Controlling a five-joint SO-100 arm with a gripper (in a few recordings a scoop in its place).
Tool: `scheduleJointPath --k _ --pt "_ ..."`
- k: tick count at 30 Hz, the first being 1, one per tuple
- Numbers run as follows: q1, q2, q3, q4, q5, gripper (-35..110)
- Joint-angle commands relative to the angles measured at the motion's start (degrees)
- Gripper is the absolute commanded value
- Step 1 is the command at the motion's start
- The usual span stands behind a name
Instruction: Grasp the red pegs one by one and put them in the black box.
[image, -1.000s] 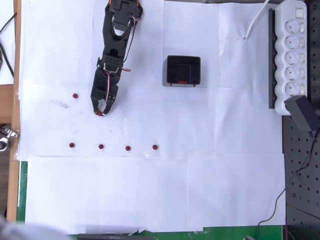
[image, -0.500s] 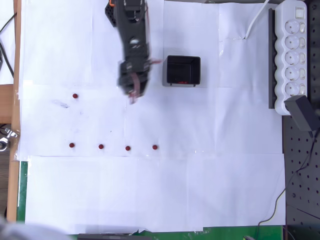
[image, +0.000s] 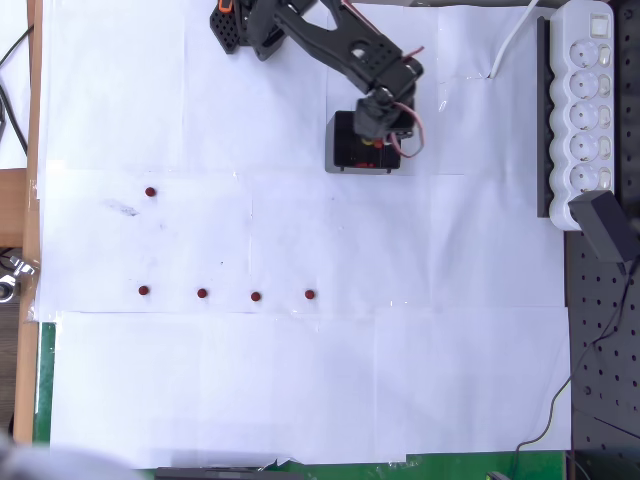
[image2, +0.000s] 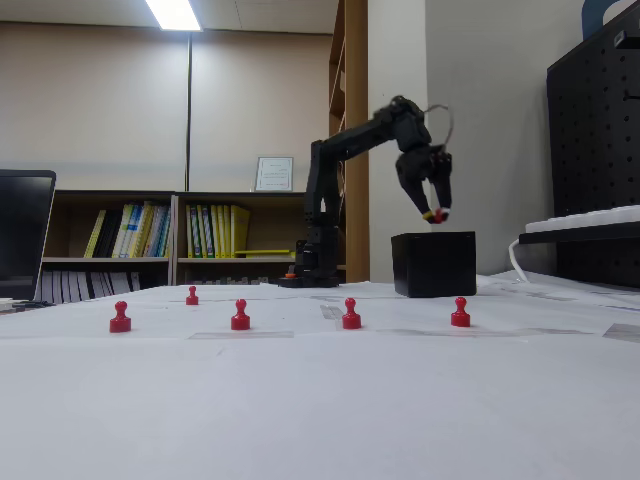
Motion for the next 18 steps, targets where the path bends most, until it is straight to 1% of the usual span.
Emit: scheduleJointPath --k 1,4,6,7,9,12,14,18 --pt "-0.18 0.00 -3.87 -4.57 0.26 0" --pt "0.70 -0.53 -7.38 -6.24 1.49 5" --pt "1.32 -2.29 -7.65 -5.71 1.58 12" --pt "1.67 -3.34 -7.38 -5.19 1.76 20" --pt "2.46 -4.92 -5.71 -3.25 1.93 24" --pt "4.22 -7.38 -1.41 0.09 1.76 26" --pt "5.54 -10.90 0.00 0.53 1.41 26" --pt "10.02 -14.77 10.28 6.86 1.76 27"
